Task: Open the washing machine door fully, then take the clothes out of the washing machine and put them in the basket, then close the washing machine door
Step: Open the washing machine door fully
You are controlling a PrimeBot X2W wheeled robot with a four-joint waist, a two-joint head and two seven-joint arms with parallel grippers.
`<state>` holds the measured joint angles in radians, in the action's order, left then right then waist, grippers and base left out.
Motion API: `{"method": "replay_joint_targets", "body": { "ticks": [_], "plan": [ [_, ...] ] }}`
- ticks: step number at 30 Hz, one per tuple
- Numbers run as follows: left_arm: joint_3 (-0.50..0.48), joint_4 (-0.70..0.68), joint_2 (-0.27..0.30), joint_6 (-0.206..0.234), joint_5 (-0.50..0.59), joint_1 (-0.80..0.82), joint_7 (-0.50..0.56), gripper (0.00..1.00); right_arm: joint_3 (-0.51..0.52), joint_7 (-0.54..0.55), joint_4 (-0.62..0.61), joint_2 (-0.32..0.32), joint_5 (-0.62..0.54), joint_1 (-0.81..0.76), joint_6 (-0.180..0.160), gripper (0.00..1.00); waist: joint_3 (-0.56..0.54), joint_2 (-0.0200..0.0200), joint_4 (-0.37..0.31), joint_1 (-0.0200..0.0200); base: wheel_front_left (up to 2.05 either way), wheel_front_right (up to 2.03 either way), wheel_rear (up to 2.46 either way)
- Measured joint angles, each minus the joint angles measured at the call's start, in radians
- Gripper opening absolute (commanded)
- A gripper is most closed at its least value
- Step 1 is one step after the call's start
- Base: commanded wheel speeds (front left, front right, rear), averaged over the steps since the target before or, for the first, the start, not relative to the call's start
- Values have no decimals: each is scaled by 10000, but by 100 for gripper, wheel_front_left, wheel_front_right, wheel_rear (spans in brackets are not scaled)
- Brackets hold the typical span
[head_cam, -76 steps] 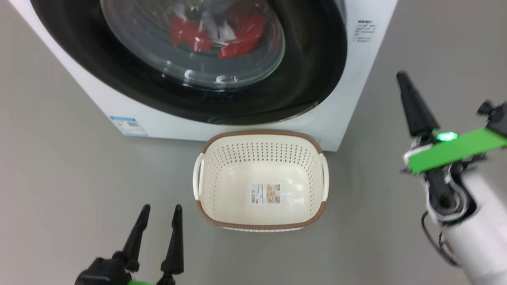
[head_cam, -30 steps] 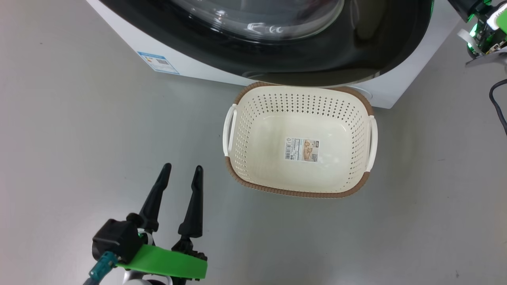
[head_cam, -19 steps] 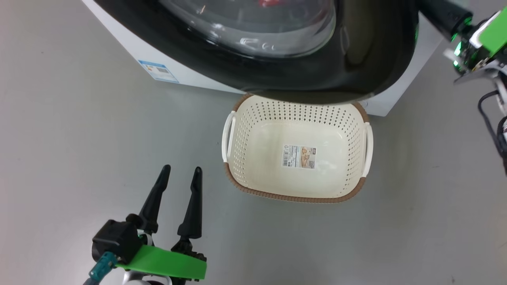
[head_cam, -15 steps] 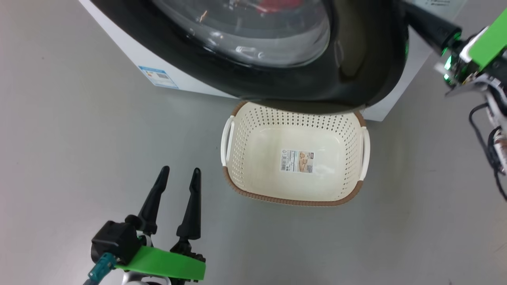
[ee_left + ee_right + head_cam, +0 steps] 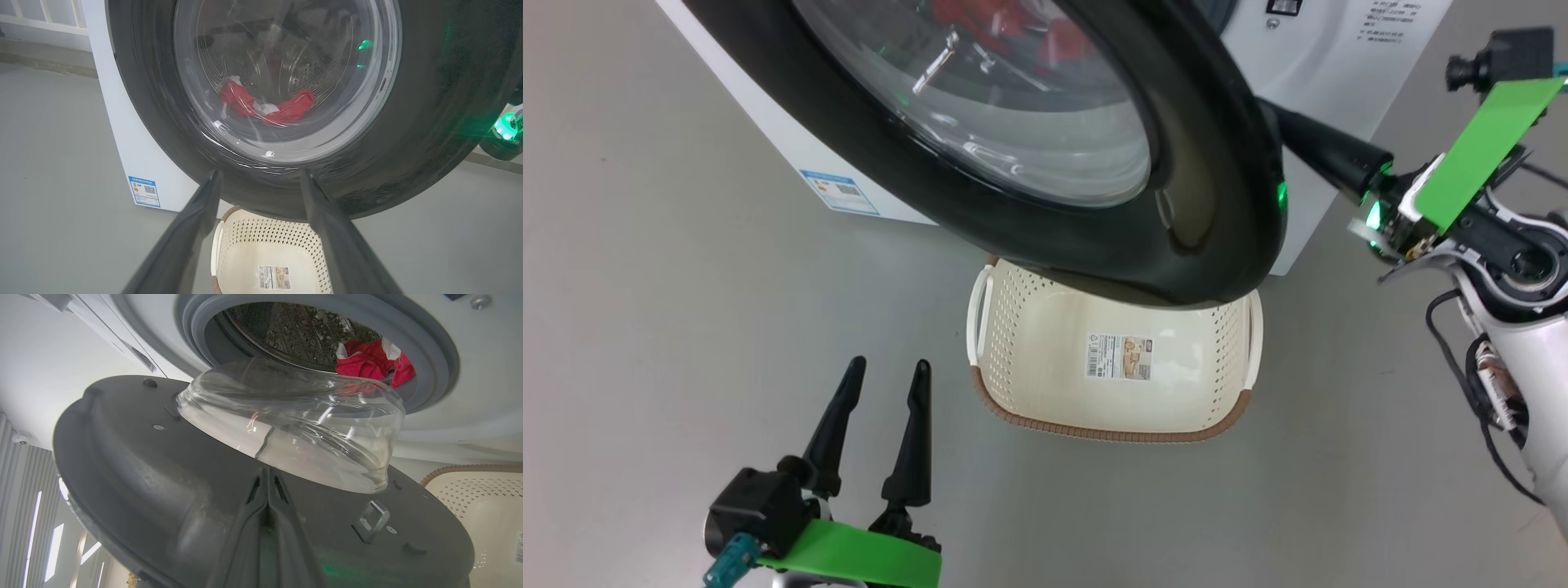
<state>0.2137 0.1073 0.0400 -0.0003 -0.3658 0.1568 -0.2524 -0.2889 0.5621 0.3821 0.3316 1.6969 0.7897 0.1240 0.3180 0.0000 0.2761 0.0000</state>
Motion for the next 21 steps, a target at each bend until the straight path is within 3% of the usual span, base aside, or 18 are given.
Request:
{"method": "replay_joint_targets", "body": {
  "ticks": [21],
  "plan": [
    [-148, -8, 6, -90, 219, -538, -2, 100, 144, 947, -1281, -612, -282, -1562, 0, 0, -490, 0, -126, 0, 0, 0, 0]
  ]
}}
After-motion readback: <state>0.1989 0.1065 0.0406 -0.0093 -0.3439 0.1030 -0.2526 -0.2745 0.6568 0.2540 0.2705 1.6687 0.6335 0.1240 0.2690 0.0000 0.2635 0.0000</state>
